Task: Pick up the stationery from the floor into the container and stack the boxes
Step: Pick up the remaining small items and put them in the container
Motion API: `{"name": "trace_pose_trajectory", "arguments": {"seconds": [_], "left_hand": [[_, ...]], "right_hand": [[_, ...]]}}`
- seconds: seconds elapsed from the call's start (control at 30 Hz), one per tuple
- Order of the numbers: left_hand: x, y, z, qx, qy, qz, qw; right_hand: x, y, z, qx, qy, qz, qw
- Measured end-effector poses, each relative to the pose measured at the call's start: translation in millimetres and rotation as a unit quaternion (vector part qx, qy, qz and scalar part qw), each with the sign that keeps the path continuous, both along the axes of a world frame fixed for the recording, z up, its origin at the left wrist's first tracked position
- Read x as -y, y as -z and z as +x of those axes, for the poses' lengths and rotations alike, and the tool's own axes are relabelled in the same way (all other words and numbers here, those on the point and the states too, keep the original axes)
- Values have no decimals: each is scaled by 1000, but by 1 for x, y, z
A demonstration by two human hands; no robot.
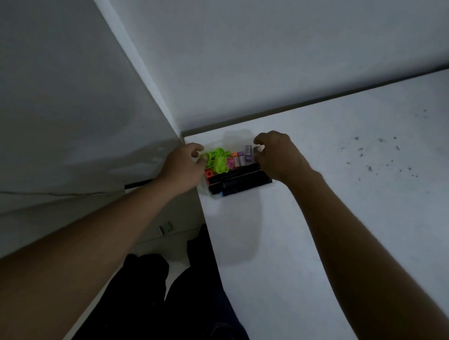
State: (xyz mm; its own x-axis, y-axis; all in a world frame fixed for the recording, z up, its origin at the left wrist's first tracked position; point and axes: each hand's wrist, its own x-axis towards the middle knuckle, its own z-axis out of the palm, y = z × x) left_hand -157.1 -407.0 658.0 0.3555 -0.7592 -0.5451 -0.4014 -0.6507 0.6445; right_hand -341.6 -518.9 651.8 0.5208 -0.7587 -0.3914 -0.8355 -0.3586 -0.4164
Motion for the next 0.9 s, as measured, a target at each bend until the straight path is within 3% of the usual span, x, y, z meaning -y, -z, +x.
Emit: {"name": "trace_pose_trajectory", "arguments": {"seconds": [0.13, 0.33, 0.7, 0.9], "left_hand": [[0, 2, -1, -13, -7, 7, 1000], [-2, 5, 1, -22, 3, 0, 1000], [-2, 10, 4, -32, 5, 0, 999], [-2, 11, 5, -29, 7, -9, 1000]], "right_hand": [[-7, 5, 7, -9, 19, -28, 999], [-13, 10, 9, -67, -49, -106, 991], [-16, 12, 6, -58, -66, -102, 991], [-20, 20, 9, 13, 61, -84, 995]]}}
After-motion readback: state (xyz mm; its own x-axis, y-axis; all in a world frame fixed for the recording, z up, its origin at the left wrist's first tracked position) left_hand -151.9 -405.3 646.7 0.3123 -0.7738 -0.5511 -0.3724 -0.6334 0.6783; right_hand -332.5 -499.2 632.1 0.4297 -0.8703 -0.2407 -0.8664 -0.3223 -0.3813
